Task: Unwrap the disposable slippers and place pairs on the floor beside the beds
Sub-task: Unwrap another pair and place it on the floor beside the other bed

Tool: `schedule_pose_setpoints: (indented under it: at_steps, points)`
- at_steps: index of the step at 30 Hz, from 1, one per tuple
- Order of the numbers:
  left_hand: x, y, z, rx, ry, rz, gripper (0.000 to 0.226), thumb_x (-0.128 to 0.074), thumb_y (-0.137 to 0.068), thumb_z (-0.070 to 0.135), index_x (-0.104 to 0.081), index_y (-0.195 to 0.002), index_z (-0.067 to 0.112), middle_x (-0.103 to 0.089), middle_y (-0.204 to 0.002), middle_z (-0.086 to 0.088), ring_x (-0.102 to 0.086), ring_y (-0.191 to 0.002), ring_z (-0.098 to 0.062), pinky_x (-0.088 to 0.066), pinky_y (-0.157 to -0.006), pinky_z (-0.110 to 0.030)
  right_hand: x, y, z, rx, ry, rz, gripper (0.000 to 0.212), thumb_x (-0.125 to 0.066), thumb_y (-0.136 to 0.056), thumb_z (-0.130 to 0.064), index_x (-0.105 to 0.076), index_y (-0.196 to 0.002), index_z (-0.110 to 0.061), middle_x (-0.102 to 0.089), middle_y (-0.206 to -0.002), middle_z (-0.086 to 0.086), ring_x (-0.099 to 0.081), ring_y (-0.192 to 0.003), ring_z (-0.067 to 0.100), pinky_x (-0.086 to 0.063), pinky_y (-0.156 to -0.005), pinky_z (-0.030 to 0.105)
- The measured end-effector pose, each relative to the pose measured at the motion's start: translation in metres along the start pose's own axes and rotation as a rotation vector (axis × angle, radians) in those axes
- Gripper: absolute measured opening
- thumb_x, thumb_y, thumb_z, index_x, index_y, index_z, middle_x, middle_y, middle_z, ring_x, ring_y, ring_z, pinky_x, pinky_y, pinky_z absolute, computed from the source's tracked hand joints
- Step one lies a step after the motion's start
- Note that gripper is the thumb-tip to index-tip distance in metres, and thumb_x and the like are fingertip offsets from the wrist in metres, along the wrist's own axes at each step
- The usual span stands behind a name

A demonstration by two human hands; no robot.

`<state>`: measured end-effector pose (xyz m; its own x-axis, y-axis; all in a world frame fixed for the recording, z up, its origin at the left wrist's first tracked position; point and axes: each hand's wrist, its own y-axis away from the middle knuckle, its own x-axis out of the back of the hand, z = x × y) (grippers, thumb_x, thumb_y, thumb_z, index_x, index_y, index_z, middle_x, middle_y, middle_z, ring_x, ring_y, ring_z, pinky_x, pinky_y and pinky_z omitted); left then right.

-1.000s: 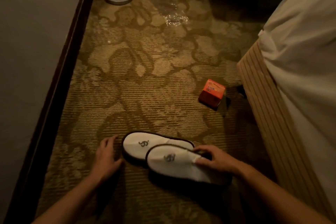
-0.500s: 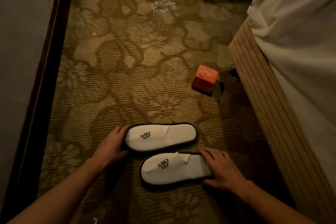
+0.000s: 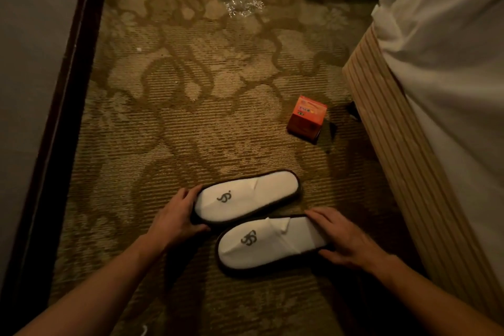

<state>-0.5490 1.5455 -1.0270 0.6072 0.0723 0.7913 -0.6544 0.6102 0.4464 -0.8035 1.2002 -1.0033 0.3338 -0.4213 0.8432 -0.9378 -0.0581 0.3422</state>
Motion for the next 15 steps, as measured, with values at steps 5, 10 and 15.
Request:
schedule_pose_setpoints:
  at_steps: [5, 10, 15]
  points:
    - [-0.006, 0.011, -0.016, 0.020, 0.156, 0.067, 0.100, -0.075, -0.057, 0.063, -0.034, -0.144, 0.038, -0.050, -0.133, 0.008, -0.054, -0.122, -0.018, -0.050, -0.098, -0.043, 0.028, -0.018, 0.007, 0.087, 0.008, 0.018, 0.092, -0.071, -0.073, -0.040, -0.029, -0.153, -0.018, -0.036, -0.149, 0.001, -0.033, -0.138, 0.011, -0.030, -0.117, 0.022]
    - [-0.007, 0.017, -0.019, -0.050, 0.161, 0.038, 0.097, -0.080, -0.060, 0.056, -0.035, -0.144, 0.041, -0.050, -0.133, 0.012, -0.054, -0.122, -0.013, -0.049, -0.098, -0.036, 0.048, -0.025, 0.011, 0.051, -0.046, 0.140, 0.093, -0.077, -0.070, -0.030, -0.035, -0.150, -0.010, -0.039, -0.146, 0.004, -0.036, -0.135, 0.013, -0.019, -0.117, 0.014]
    - [-0.026, 0.034, 0.014, -0.222, -0.003, -0.132, 0.096, -0.070, -0.064, 0.064, -0.027, -0.148, 0.046, -0.048, -0.132, 0.016, -0.056, -0.114, -0.009, -0.047, -0.091, -0.027, 0.045, -0.054, 0.017, -0.056, -0.007, 0.197, 0.095, -0.081, -0.068, -0.032, -0.037, -0.148, -0.008, -0.043, -0.144, 0.011, -0.039, -0.133, 0.023, -0.031, -0.117, 0.030]
